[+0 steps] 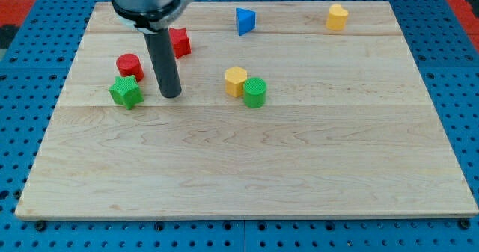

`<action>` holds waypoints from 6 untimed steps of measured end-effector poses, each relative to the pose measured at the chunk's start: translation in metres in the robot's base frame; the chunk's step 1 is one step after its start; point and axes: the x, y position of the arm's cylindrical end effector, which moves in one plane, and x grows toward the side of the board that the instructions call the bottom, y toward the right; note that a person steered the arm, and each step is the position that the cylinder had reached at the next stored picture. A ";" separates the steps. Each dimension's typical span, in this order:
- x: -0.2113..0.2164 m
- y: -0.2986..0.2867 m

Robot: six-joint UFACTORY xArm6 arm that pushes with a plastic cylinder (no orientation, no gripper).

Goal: Slightly move the green star to the left side of the board

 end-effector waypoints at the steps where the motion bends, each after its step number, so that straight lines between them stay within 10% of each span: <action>1: 0.000 -0.053; 6: -0.022 -0.081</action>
